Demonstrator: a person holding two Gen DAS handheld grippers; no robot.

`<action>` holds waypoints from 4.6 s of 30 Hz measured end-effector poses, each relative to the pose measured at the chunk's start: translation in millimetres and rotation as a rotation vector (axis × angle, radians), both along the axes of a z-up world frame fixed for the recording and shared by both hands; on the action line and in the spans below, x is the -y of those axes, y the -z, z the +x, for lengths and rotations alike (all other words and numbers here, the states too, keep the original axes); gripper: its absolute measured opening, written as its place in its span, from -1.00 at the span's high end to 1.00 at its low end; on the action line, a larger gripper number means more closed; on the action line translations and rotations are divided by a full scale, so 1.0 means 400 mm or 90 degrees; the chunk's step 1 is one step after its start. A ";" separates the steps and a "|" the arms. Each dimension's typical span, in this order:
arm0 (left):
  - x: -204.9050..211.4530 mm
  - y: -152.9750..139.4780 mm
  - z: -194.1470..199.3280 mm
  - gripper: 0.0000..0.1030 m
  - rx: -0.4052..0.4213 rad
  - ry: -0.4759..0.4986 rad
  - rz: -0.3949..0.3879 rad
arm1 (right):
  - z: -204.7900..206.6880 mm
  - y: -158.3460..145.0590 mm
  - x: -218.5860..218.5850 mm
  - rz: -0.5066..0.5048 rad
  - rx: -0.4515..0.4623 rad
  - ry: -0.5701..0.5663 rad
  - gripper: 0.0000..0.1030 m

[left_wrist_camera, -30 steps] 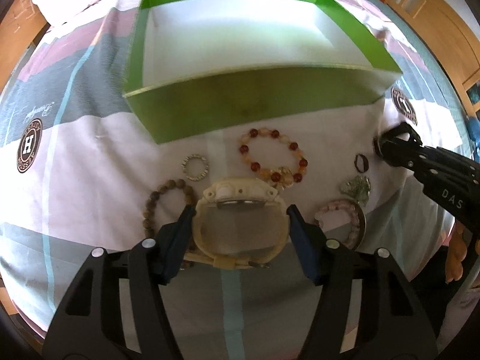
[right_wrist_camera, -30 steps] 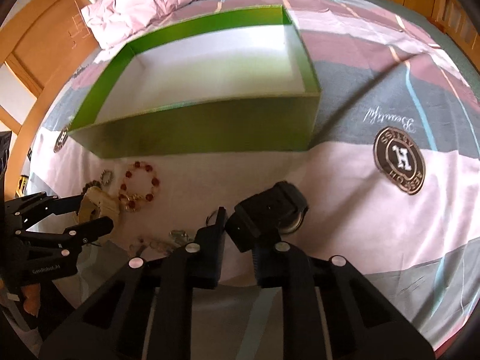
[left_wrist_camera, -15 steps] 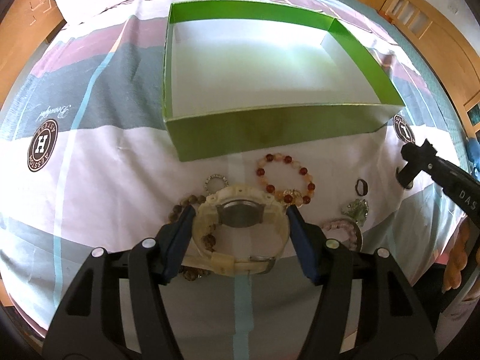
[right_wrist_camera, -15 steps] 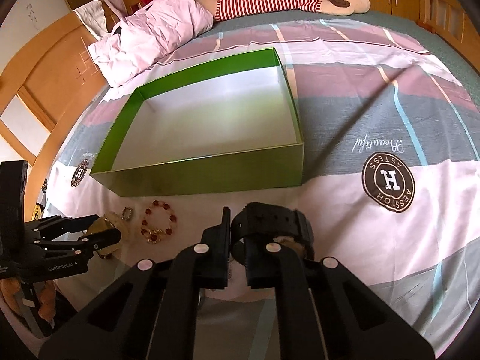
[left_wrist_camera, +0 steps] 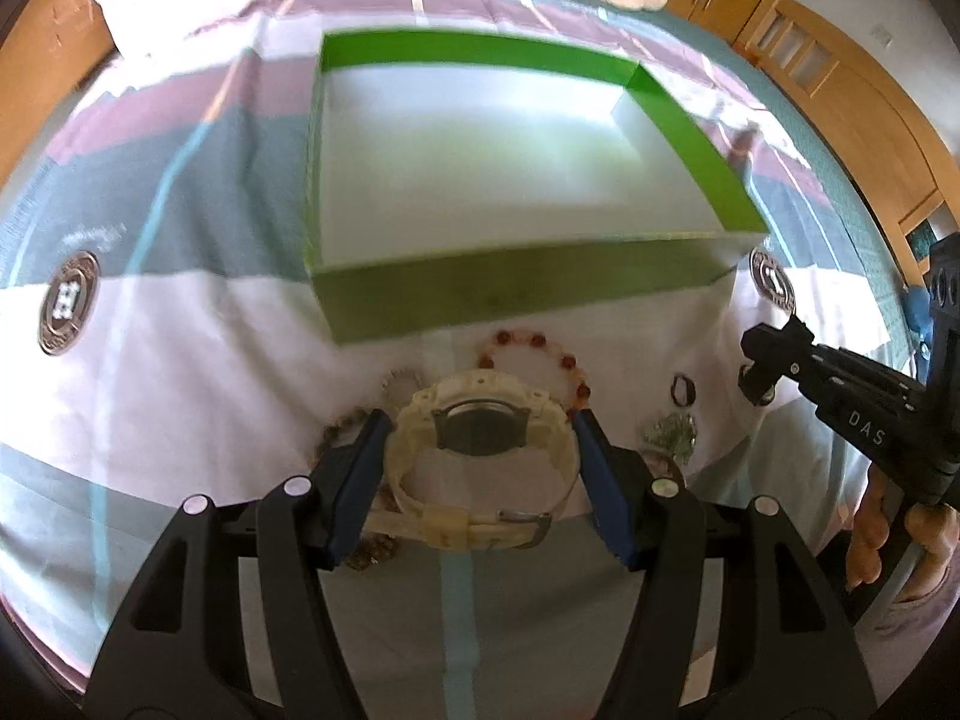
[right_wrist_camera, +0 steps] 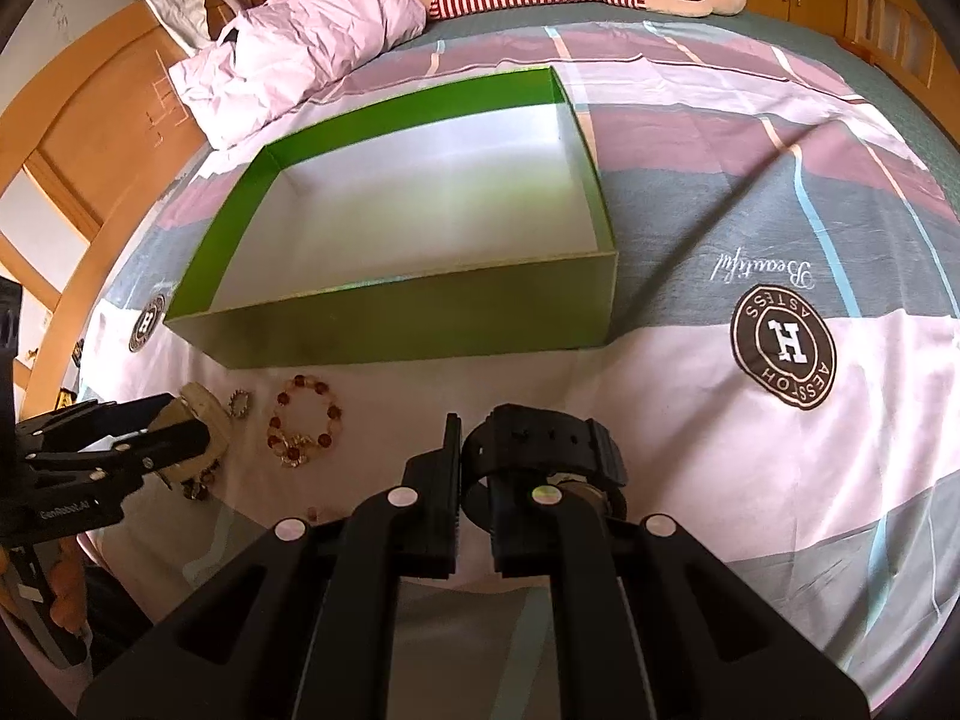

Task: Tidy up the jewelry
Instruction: 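Close the left gripper on the cream-white watch and lift it while the right holds the black watch, then carry both watches into the green box and open both grippers to release them, then move both grippers back out of the box toward the remaining jewelry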

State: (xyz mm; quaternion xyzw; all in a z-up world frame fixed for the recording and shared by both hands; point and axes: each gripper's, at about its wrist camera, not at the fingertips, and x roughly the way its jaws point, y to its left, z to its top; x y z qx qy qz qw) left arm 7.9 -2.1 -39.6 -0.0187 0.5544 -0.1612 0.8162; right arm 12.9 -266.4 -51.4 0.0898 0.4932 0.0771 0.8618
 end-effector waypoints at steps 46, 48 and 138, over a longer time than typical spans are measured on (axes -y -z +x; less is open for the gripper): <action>-0.003 -0.163 0.090 -0.21 0.085 -0.040 -0.015 | 0.044 -0.165 -0.017 0.044 0.115 -0.009 0.84; -0.009 -0.196 0.116 -0.21 0.120 -0.050 -0.030 | 0.082 -0.183 -0.022 0.043 0.129 -0.010 0.84; -0.006 0.086 0.140 -0.79 -0.109 -0.091 0.072 | 0.015 0.008 -0.070 -0.020 -0.079 -0.030 0.15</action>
